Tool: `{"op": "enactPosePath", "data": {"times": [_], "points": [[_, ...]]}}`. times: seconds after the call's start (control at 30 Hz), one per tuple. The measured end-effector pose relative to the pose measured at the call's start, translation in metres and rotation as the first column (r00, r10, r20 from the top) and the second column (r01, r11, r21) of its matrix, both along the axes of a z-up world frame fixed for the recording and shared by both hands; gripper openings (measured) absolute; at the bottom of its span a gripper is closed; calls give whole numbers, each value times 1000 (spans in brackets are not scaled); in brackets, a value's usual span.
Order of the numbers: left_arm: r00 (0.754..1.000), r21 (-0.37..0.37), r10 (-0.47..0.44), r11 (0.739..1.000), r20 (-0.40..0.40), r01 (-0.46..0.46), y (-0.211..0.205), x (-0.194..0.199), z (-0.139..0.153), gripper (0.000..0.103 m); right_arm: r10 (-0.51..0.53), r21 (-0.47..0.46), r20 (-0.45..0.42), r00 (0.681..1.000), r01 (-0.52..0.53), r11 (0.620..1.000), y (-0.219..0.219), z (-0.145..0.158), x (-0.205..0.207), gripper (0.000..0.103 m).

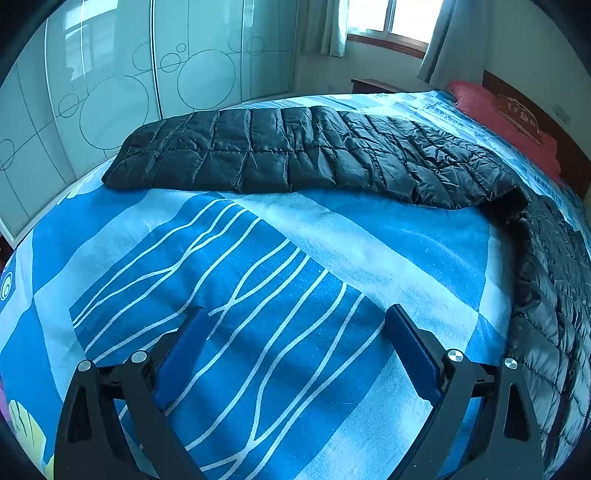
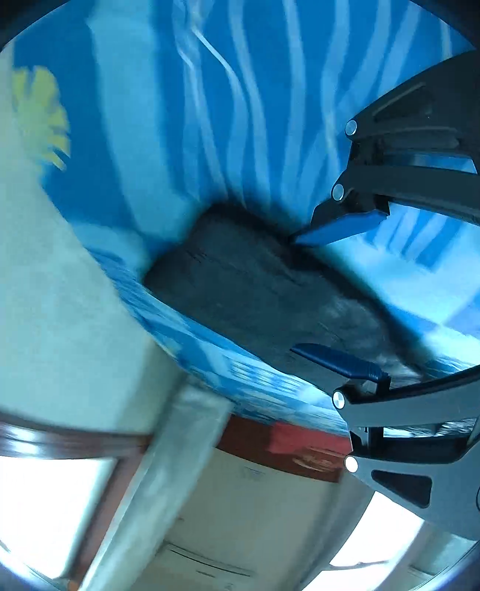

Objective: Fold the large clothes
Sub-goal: 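Reach the right gripper to the jacket sleeve cuff and close on it, then lift the held sleeve with the right gripper, lay it across the jacket body, release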

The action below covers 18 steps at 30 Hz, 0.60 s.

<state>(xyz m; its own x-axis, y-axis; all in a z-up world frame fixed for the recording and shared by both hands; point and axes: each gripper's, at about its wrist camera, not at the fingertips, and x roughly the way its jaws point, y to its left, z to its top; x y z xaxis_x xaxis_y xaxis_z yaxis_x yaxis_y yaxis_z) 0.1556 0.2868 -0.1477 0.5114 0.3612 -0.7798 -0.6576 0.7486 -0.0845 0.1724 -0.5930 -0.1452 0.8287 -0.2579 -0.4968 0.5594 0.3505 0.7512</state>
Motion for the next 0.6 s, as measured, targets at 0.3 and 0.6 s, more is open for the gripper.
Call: {"op": "enactPosePath", "data": {"times": [0.3,0.6], "points": [[1000,3,0,1000,-3,0,0,0,0,95,-166,7,40,985,166,986,-24,-2,5,49],[1000,11,0,1000,-8,0,-2,1,-1,95,-69,-147,-44,997,62,987,1,25,22,5]]}}
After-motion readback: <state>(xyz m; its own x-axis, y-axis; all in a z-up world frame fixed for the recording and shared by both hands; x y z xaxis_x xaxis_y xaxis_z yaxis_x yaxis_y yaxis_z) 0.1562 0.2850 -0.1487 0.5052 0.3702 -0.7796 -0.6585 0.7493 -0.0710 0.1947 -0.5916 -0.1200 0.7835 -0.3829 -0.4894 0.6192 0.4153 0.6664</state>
